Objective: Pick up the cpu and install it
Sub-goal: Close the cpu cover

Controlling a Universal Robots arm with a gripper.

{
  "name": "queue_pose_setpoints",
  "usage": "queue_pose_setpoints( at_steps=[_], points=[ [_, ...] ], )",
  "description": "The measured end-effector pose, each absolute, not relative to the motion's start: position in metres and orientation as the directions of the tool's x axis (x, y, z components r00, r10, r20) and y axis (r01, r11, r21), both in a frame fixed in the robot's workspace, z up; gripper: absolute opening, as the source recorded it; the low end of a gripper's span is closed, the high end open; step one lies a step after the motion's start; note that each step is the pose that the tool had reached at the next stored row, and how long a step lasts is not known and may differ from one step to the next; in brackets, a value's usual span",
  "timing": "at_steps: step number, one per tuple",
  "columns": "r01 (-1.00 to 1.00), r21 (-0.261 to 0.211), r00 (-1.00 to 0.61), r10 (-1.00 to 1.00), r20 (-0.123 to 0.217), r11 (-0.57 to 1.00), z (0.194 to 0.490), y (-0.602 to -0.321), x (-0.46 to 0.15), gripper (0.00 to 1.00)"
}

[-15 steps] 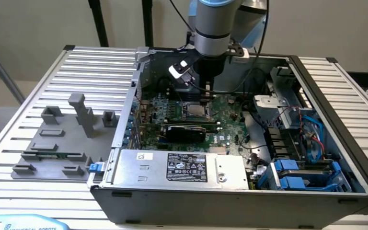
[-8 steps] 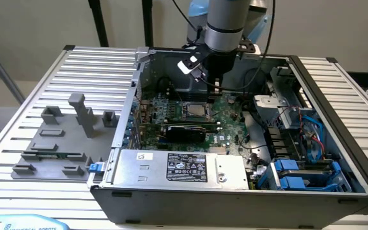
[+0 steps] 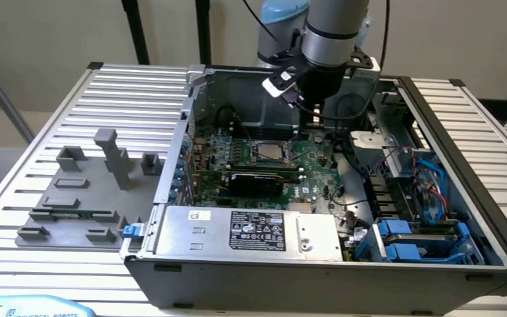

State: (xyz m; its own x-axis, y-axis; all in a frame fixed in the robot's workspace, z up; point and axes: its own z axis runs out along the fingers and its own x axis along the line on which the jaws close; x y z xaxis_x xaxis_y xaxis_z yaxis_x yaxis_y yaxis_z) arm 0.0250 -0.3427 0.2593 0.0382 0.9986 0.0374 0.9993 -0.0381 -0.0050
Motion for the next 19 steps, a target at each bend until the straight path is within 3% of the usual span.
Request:
queue_pose_setpoints(
  at_steps=[19],
  points=[
    [0.999,-0.026,0.038,0.998,0.046,-0.037,0.250,-0.345,0.080,0.11]
  ],
)
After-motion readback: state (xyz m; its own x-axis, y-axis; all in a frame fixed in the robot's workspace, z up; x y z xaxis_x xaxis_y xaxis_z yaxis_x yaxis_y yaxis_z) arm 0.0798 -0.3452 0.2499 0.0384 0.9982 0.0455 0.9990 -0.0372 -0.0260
